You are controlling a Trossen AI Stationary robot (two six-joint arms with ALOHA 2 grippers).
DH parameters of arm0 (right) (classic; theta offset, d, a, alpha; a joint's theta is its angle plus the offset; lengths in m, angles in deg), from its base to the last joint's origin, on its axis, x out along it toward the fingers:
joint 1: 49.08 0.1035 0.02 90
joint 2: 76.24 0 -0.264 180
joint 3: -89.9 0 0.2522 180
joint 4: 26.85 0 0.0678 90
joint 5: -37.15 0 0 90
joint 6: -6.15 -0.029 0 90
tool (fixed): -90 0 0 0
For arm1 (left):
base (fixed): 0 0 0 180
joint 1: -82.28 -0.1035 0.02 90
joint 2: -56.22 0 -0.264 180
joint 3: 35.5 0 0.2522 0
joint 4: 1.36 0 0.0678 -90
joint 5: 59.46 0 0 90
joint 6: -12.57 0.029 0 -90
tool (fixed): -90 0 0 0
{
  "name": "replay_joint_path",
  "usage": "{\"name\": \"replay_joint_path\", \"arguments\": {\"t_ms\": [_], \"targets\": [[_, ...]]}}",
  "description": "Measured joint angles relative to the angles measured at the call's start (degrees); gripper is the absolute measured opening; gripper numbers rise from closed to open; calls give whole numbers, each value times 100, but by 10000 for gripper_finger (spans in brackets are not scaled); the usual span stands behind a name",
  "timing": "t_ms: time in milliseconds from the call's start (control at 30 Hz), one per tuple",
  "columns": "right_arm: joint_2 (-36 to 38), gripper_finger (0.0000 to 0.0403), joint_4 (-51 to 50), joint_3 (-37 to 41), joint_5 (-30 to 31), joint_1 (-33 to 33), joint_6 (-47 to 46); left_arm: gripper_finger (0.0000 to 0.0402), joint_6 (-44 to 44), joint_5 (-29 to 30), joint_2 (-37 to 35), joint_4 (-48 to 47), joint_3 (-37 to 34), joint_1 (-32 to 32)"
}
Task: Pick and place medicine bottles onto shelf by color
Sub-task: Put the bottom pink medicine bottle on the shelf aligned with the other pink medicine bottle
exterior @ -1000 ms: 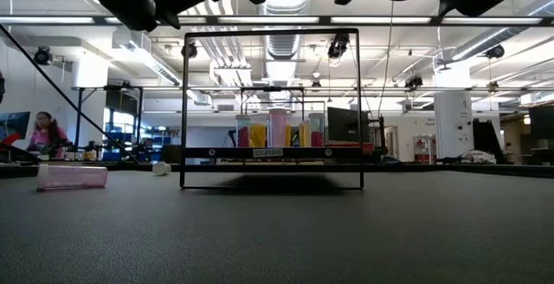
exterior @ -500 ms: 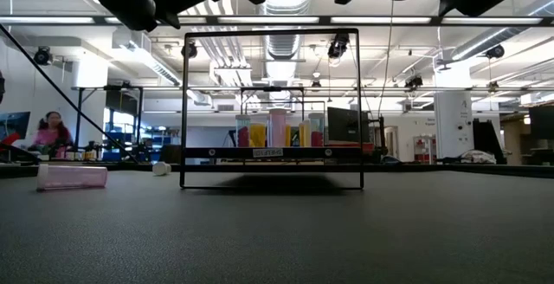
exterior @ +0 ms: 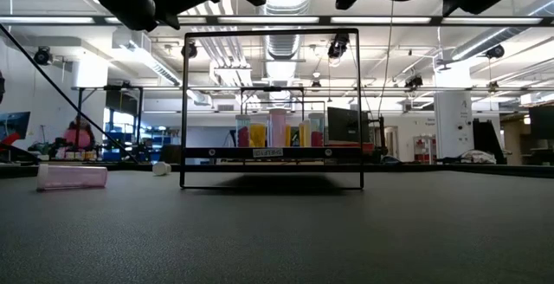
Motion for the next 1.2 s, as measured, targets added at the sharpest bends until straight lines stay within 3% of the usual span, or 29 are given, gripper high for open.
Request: {"name": "replay_joint_path", "arguments": {"t_ms": [167,367,467,567,733,1067,1200], "targets": [[400,200,-841,-33,87,0,67,105,-2,0,0,-21,0,0],[1189,205,-4324,-790,984,2,-466,105,-14,167,-1,-71,-4,-138],[1341,196,-5323,-1045,1119,-7,-788,105,-166,648,-17,-239,-4,-273],[1459,189,-5609,-1090,1172,2,-862,105,-319,979,-17,-412,-4,-459],[1568,189,-5976,-960,1242,0,-865,105,-637,975,-158,-1004,-4,-651],[1581,189,-6153,-767,1240,0,-963,105,-767,981,-1315,-3593,-98,-665],[1588,189,-6155,-689,1299,0,-946,105,-829,994,-1636,-3819,-414,-573]]}}
